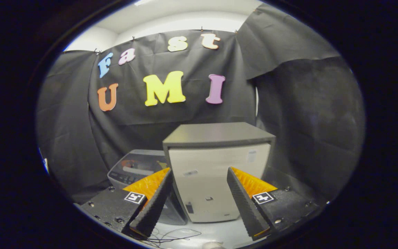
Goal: Put the clothes into the washing machine and then close the washing machine lid.
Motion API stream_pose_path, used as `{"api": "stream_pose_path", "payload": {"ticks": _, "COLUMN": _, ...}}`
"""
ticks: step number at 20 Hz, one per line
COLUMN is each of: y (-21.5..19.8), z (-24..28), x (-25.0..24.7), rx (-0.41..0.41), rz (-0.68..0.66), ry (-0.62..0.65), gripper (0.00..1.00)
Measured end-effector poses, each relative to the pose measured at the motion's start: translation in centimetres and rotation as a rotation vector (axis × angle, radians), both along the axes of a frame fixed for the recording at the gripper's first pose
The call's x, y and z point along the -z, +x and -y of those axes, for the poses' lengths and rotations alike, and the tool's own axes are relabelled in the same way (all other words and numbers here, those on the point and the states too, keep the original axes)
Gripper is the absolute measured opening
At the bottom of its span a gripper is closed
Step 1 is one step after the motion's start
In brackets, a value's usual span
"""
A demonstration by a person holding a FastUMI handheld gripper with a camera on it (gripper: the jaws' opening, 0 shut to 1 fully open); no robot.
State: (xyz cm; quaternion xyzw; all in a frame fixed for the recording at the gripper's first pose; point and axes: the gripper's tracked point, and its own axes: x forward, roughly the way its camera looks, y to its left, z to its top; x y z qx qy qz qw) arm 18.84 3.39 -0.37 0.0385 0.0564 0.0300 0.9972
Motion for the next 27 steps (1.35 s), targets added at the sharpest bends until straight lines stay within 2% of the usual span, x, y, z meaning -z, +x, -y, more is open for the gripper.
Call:
{"api": "stream_pose_path", "payload": {"ticks": 7, "y": -11.1, "z": 6.6, "x": 3.2, "rx": 0.033, "rz": -0.011, "ry": -0.047, "gripper": 0.98}}
{"api": "stream_pose_path", "payload": {"ticks": 11, "y": -14.3, "z": 7.7, "x": 3.2, "rx": 0.033, "rz": 0.012, "ry": -0.054, "gripper": 0.98}}
{"api": "stream_pose_path", "payload": {"ticks": 17, "y": -15.3, "z": 9.2, "x": 4.1, "rx": 0.05, "rz": -0.002, "ry": -0.04, "gripper": 0.98}}
{"api": "stream_pose_path", "payload": {"ticks": 27, "y": -15.7, "z": 8.9, "x": 3.5, "rx": 0.02, "rz": 0.0, "ry": -0.05, "gripper": 0.98}}
